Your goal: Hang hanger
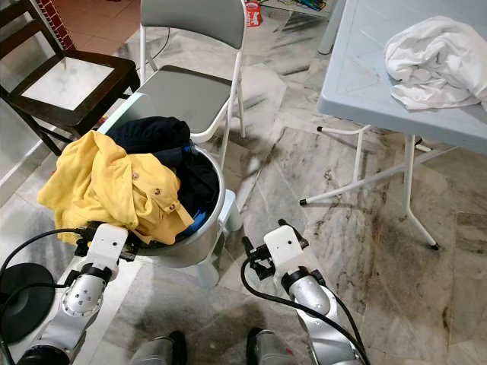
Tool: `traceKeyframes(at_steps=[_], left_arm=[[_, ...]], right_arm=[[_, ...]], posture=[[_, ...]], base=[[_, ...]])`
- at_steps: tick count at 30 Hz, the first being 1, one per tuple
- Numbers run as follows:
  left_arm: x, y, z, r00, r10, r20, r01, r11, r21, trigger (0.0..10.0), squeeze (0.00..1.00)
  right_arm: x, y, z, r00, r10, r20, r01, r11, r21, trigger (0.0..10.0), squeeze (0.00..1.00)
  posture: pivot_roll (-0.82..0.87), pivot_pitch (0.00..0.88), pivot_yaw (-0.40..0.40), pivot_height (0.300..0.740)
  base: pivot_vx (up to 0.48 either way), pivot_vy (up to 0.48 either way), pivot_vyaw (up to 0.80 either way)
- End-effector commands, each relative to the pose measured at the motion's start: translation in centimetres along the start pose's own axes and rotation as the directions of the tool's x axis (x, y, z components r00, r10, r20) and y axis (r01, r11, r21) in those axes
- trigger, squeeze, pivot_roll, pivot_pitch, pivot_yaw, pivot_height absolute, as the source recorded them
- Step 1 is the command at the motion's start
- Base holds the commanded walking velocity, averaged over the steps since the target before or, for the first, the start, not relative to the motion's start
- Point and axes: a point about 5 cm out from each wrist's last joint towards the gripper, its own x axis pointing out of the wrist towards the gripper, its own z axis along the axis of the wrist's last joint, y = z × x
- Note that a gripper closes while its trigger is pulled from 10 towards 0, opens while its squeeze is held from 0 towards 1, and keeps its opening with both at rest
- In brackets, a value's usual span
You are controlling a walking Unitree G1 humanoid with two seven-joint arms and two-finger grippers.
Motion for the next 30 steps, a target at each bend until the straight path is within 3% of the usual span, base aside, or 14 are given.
traceKeyframes(at_steps=[1,17,30], left_arm=[[-0.4,0.1,-0.5,1.000,-0.005,-0.023,0.005,1.000,-0.011,0.0,0.00],[-0.9,1.0,-2.3,0.991,-0.024,-0.128,0.024,1.000,-0.004,0.0,0.00],[-0.6,1.5,-2.3,0.990,-0.023,-0.140,0.024,1.000,0.005,0.0,0.00]], right_arm=[[-0.3,0.2,-0.2,1.000,-0.005,-0.004,0.005,1.000,0.004,10.0,0.00],[-0.1,0.3,-0.3,1.000,-0.003,-0.009,0.003,1.000,0.007,10.0,0.00],[0.0,0.4,-0.4,1.000,-0.004,-0.011,0.004,1.000,0.010,10.0,0.00]], posture=[[-0.02,0.237,0.001,0.740],[-0.01,0.238,0.000,0.740],[-0.01,0.238,0.004,0.740]], base=[[0.000,0.000,0.00],[0.000,0.000,0.00],[0.000,0.000,0.00]])
